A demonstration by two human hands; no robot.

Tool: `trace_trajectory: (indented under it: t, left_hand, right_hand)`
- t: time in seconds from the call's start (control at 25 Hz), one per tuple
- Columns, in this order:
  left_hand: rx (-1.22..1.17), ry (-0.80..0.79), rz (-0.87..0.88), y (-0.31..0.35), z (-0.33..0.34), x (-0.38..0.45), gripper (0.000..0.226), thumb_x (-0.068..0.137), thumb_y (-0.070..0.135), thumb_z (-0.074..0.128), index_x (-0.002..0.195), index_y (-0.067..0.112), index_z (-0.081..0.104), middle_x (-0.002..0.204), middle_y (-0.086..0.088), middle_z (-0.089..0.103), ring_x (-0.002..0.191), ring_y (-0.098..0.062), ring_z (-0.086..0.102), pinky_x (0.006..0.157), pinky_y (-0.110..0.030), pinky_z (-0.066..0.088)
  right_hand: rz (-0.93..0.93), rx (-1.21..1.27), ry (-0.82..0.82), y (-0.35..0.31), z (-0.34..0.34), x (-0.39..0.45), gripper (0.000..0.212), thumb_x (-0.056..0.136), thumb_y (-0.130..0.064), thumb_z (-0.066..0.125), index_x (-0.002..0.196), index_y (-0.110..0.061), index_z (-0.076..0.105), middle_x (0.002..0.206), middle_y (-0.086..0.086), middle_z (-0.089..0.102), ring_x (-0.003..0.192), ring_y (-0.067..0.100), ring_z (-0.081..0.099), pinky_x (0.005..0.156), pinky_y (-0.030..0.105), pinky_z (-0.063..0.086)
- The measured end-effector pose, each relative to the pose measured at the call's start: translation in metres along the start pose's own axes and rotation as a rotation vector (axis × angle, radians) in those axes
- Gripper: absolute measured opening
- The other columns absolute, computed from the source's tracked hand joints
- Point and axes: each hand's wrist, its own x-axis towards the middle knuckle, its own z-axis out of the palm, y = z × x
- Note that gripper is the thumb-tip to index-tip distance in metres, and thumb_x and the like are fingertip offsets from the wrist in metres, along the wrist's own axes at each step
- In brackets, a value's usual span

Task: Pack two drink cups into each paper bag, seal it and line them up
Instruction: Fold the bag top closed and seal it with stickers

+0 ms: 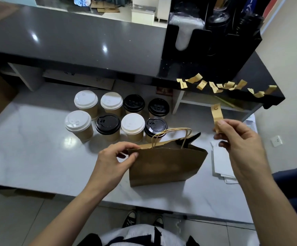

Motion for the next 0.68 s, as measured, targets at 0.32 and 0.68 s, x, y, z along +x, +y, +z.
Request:
trace_trajectory:
  t: [0.32, 0.68]
  left_hand:
    - [0.057, 0.001, 0.040, 0.003, 0.000, -0.001, 0.022, 0.088, 0.015, 0.076, 0.101, 0.032, 0.077, 0.094, 0.025, 0.071, 0.095, -0.010, 0.064, 0.079, -0.026, 0.053]
    - [0.055, -0.036, 0.135, 0.007, 0.005, -0.004, 0.028, 0.084, 0.014, 0.080, 0.101, 0.036, 0.078, 0.096, 0.021, 0.071, 0.094, -0.013, 0.064, 0.074, -0.025, 0.052]
  right_hand:
    - [0.193, 0.057, -0.271, 0.044, 0.007, -0.056, 0.030, 0.066, -0.040, 0.080, 0.092, -0.025, 0.081, 0.095, 0.006, 0.078, 0.084, 0.010, 0.069, 0.067, 0.021, 0.052]
    - [0.220, 0.023, -0.358, 0.049, 0.083, -0.078, 0.005, 0.085, -0.022, 0.080, 0.087, -0.025, 0.082, 0.083, -0.001, 0.078, 0.073, 0.002, 0.069, 0.063, 0.013, 0.050]
